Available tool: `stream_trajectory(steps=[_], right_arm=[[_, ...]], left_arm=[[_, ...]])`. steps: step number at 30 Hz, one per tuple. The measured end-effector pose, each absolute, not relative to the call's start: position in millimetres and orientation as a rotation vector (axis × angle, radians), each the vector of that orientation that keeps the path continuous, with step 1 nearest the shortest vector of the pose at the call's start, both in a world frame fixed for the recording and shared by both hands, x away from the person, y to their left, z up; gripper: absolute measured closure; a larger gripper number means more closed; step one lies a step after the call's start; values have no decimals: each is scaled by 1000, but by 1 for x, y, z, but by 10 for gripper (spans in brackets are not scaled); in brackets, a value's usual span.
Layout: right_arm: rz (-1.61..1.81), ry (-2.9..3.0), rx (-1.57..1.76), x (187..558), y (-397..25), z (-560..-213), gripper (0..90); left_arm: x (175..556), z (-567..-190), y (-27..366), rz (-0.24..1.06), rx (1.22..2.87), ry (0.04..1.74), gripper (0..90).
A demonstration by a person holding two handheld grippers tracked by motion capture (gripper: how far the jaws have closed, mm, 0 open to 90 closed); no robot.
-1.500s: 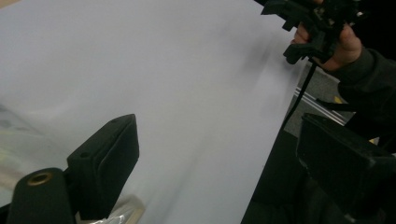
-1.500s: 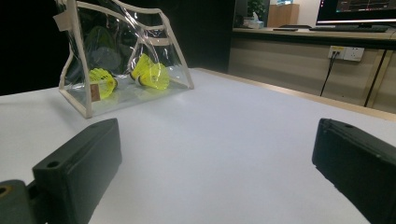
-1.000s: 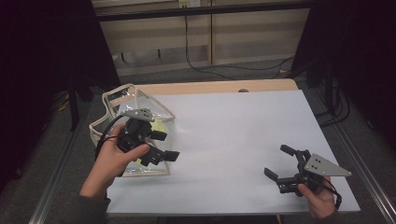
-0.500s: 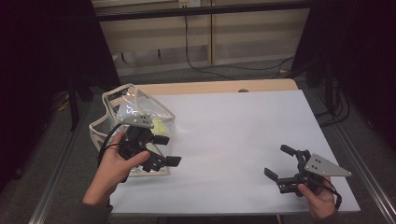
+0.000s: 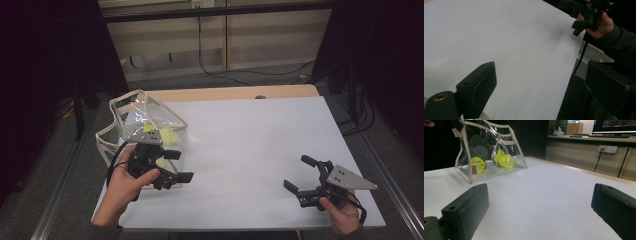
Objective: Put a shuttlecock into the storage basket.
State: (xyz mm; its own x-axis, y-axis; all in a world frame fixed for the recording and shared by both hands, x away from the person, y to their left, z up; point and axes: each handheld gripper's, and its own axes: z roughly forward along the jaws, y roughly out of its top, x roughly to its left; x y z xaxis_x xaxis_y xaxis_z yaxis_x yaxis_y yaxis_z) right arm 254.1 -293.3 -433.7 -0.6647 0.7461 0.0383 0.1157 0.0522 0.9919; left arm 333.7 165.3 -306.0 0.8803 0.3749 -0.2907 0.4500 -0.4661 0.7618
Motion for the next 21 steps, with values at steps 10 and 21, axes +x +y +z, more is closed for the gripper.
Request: stream_trajectory(steps=[10, 21], right_arm=[[1651, 1840, 858, 255, -293, -434, 11], [1651, 1839, 856, 255, -293, -434, 11]], left_arm=[[332, -317, 172, -104, 2071, 599, 99], [332, -328, 175, -99, 2062, 596, 95]])
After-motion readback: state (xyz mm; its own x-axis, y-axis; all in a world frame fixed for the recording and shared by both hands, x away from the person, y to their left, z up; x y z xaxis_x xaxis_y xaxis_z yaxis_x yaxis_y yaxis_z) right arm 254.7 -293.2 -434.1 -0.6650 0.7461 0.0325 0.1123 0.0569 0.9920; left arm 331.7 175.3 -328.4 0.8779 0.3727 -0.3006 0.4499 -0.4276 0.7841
